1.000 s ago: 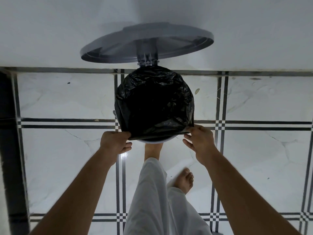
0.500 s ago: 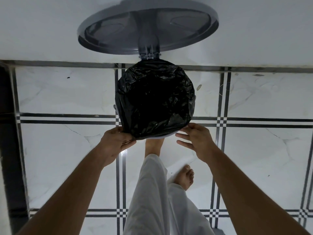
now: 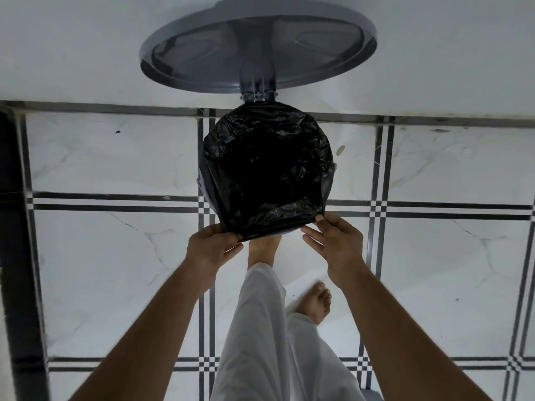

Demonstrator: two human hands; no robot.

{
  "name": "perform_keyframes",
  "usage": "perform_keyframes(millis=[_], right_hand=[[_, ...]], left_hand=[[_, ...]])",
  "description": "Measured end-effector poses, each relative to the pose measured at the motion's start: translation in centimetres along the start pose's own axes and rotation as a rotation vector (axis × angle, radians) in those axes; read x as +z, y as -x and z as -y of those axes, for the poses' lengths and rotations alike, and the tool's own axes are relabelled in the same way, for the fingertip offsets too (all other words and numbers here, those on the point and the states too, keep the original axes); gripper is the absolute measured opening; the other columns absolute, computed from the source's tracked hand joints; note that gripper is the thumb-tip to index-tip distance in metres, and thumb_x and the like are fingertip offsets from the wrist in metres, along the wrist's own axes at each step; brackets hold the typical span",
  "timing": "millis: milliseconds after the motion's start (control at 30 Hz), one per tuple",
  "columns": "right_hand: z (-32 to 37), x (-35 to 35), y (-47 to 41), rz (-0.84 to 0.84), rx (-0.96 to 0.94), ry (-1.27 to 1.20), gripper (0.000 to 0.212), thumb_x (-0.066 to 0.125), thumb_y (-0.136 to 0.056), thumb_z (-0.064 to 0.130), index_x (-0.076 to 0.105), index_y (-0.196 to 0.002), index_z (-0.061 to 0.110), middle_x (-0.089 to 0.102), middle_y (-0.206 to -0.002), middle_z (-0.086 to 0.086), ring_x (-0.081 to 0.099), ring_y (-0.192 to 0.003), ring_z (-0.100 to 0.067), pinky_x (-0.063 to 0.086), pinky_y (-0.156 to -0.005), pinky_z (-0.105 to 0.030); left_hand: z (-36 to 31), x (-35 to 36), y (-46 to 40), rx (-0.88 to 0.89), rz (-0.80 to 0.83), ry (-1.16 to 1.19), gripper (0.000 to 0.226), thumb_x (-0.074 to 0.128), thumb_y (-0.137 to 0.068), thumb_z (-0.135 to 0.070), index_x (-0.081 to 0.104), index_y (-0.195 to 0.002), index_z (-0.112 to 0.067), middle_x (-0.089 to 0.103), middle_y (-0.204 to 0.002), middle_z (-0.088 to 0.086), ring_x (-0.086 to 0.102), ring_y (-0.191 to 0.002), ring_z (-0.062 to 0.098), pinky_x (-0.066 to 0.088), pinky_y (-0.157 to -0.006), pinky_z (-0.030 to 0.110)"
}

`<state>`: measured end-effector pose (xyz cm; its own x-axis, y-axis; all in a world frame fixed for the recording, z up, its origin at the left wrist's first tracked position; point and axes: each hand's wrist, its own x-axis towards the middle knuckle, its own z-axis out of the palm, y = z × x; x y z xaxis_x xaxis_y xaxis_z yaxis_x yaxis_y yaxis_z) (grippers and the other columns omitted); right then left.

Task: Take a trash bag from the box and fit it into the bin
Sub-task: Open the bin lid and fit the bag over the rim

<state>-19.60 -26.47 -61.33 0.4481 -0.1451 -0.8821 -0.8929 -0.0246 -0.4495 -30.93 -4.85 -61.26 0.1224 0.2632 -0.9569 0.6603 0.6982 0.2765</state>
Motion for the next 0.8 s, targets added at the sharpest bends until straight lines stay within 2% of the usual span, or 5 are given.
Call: perform_keyframes(millis=[167,267,467,667,800], right_hand=[[-0.3,-0.1,-1.1,0.027,-0.011,0.051,0.003,0.075,-0.105,0.002,0.073,-0.103,0.004,0.083,-0.114,-0.022,0.085,-0.100,-0.038,0.066,-0.099,-0.048],[0.0,-0.1,-1.8,0.050,0.003,0.060,0.005,0.071,-0.105,-0.004,0.071,-0.103,0.001,0.080,-0.111,-0.028,0.082,-0.101,-0.044,0.064,-0.100,-0.051],[-0.3,1.3,-4.1,0.009,-0.001,0.167,0.009,0.078,-0.102,0.000,0.079,-0.110,0.003,0.085,-0.106,-0.019,0.086,-0.096,-0.035,0.070,-0.094,-0.048],[-0.1,0.7,-4.7,-0.031,0.025,0.170,0.012,0.080,-0.097,-0.008,0.078,-0.105,0.002,0.084,-0.101,-0.025,0.086,-0.086,-0.034,0.069,-0.093,-0.047],[1.8,-0.3,-3.6,0.042,0.072,0.242,0.028,0.079,-0.099,-0.007,0.073,-0.125,-0.001,0.084,-0.111,-0.022,0.086,-0.099,-0.033,0.068,-0.086,-0.036]], left_hand=[[0.5,0.2,-1.2,0.076,-0.082,-0.132,0.017,0.085,-0.079,0.005,0.076,-0.093,0.000,0.080,-0.097,0.025,0.079,-0.102,0.036,0.061,-0.105,0.053],[0.3,0.5,-2.0,0.180,-0.141,-0.473,0.022,0.091,-0.073,-0.015,0.077,-0.086,-0.005,0.081,-0.079,0.014,0.083,-0.083,0.033,0.069,-0.087,0.048],[-0.2,0.3,-3.1,0.243,-0.259,-0.655,0.027,0.090,-0.082,-0.029,0.072,-0.079,-0.010,0.079,-0.067,0.005,0.079,-0.059,0.020,0.070,-0.068,0.042],[-2.2,-2.2,-4.4,0.074,-0.185,-0.231,0.017,0.083,-0.096,-0.015,0.070,-0.096,-0.003,0.076,-0.092,0.018,0.076,-0.071,0.025,0.067,-0.061,0.030],[-5.4,-3.7,-3.4,0.091,-0.176,0.054,0.022,0.077,-0.102,-0.025,0.073,-0.101,-0.003,0.075,-0.097,0.018,0.075,-0.077,0.029,0.069,-0.066,0.034]])
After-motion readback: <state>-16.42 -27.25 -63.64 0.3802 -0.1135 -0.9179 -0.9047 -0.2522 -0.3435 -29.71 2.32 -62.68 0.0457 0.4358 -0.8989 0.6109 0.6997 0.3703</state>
